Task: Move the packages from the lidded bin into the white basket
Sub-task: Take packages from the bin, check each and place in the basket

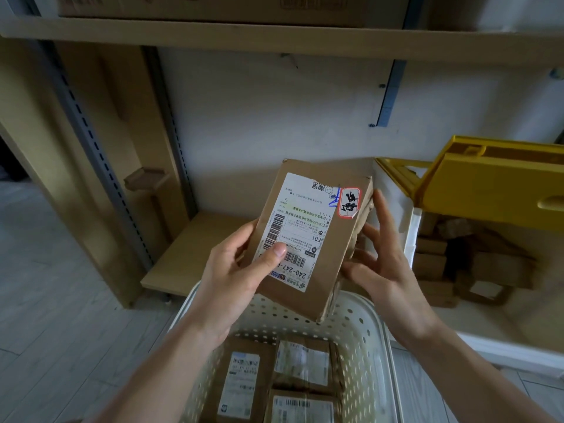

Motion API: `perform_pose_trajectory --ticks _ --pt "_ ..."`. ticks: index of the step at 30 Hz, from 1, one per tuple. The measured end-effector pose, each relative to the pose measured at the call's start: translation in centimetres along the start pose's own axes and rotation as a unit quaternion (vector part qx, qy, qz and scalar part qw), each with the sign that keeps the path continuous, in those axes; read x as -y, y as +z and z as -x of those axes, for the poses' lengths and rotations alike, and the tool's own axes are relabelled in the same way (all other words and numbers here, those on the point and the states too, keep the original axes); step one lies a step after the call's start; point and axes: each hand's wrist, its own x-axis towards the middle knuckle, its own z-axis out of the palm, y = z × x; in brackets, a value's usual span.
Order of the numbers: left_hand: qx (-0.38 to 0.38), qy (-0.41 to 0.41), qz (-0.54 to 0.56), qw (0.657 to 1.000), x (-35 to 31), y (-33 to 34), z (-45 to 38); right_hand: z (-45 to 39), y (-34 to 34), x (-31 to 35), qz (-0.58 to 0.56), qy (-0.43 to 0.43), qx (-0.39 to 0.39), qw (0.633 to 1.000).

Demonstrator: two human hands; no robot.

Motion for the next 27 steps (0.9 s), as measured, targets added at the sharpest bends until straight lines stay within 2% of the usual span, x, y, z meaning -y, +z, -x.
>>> perform_pose_trajectory --ticks 5,10,14,19,22,27 --pt "-0.031 -0.005 0.001 1.0 0.0 -0.1 -0.1 -0.1 0.2 -0.1 0.04 -0.008 -0.01 0.999" --pt "-0.133 0.016 0.004 0.991 0.5 0.2 -0.2 -0.4 0.2 -0.2 0.055 -0.019 -0.07 0.996" --pt "-0.204 0.015 0.087 0.975 0.6 0.6 -0.2 -0.4 0.5 0.0 0.035 -0.023 -0.111 0.993" --pt "-0.244 -0.004 0.158 0.957 0.9 0.5 -0.5 -0.3 0.5 -0.2 0.127 -0.03 -0.132 0.983" --pt "-0.234 -0.004 0.168 0.958 0.7 0.5 -0.5 -0.2 0.3 -0.4 0.144 -0.039 -0.133 0.98" --pt "-0.138 0.072 0.102 0.983 0.4 0.9 0.0 -0.1 0.1 0.1 0.091 -0.039 -0.139 0.985"
